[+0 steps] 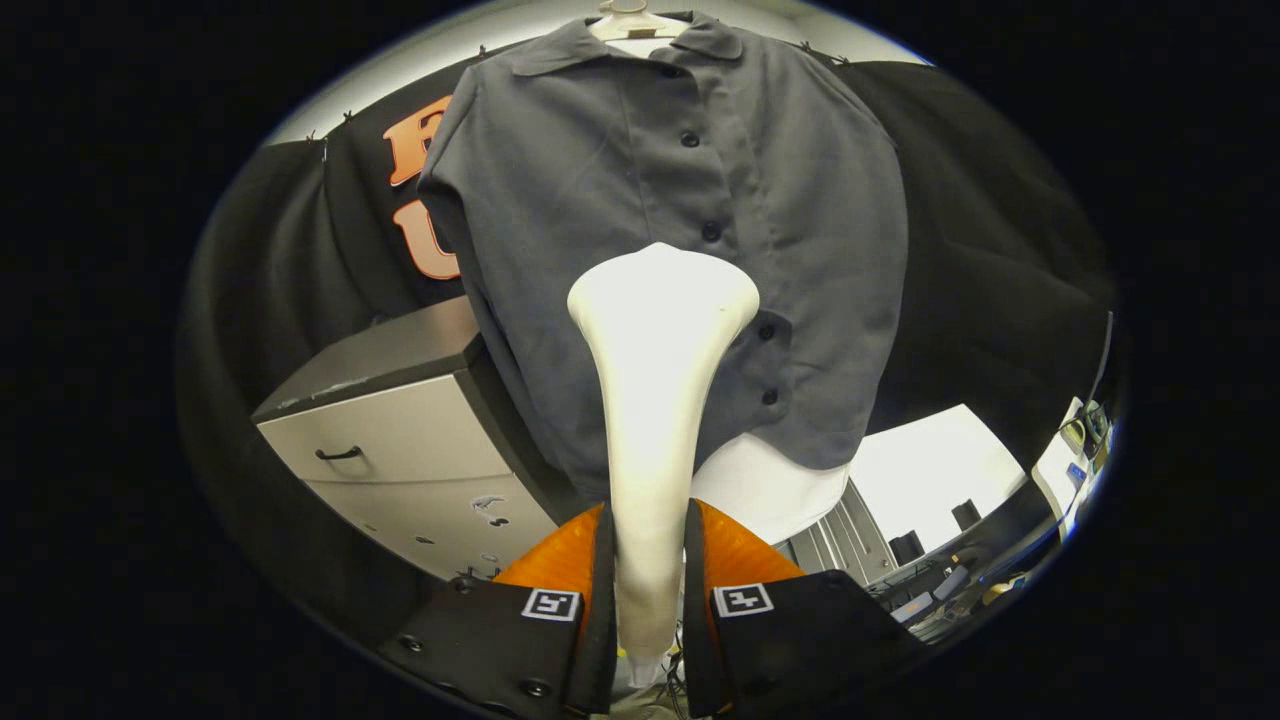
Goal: Iron the clothes twice with a garment steamer, once on the left side and once on the right side.
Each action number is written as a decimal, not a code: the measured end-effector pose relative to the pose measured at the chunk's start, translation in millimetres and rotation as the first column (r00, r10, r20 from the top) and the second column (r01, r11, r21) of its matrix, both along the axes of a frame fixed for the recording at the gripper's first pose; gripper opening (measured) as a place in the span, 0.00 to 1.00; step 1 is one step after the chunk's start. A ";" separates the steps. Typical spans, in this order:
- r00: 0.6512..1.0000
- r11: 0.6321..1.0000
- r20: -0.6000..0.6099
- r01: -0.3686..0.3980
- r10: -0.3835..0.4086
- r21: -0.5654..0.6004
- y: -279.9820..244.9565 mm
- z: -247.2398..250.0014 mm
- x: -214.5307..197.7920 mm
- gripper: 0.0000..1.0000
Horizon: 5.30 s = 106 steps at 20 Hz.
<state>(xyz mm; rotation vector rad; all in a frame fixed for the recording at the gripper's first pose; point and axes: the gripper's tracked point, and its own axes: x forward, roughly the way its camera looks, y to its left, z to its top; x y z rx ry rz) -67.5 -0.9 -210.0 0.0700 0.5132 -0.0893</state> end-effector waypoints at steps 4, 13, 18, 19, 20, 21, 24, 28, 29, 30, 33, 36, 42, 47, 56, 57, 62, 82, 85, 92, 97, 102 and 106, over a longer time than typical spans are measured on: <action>0.998 1.000 0.060 0.006 -0.006 0.000 -2.9 40.1 -5.6 0.35; 0.979 0.999 0.202 0.015 -0.006 -0.042 -33.0 135.6 1.2 0.35; 0.965 0.998 0.262 0.013 0.003 -0.058 -57.9 179.8 13.6 0.35; 0.962 0.998 0.272 0.013 0.004 -0.063 -63.3 187.6 17.1 0.35; 0.959 0.998 0.283 0.012 0.008 -0.068 -68.4 195.0 20.7 0.35; 0.956 0.997 0.292 0.011 0.011 -0.071 -73.8 202.4 23.0 0.35; 0.950 0.997 0.313 0.008 0.018 -0.081 -89.1 219.4 33.4 0.35; 0.948 0.997 0.318 -0.003 0.028 -0.079 -109.1 230.7 52.2 0.35; 0.948 0.997 0.316 -0.008 0.033 -0.080 -113.4 231.9 59.1 0.35; 0.949 0.997 0.313 -0.013 0.037 -0.080 -117.2 232.0 67.0 0.35; 0.951 0.997 0.306 -0.026 0.049 -0.079 -125.4 229.6 89.8 0.35; 0.956 0.996 0.284 -0.050 0.069 -0.073 -127.2 219.1 106.8 0.35; 0.958 0.994 0.267 -0.099 0.108 -0.048 -130.0 200.4 113.8 0.35; 0.967 0.993 0.226 -0.114 0.117 -0.025 -139.1 174.3 107.4 0.35; 0.979 0.994 0.173 -0.108 0.105 0.008 -146.5 137.4 100.8 0.35; 0.981 0.994 0.165 -0.107 0.103 0.011 -147.2 132.4 99.2 0.35; 0.989 0.996 0.123 -0.087 0.083 0.029 -153.4 108.0 93.8 0.35; 0.996 0.997 -0.074 -0.041 0.046 0.062 -181.5 2.9 64.9 0.35; 0.994 0.997 -0.100 -0.033 0.041 0.073 -184.5 -8.8 61.6 0.35; 0.987 0.996 -0.153 -0.031 0.043 0.080 -190.9 -33.2 50.9 0.35; 0.979 0.996 -0.198 -0.032 0.049 0.088 -195.3 -54.1 37.8 0.35; 0.970 0.996 -0.237 -0.026 0.046 0.088 -196.6 -70.9 23.2 0.35; 0.969 0.995 -0.247 0.007 0.017 0.096 -196.5 -78.7 9.1 0.35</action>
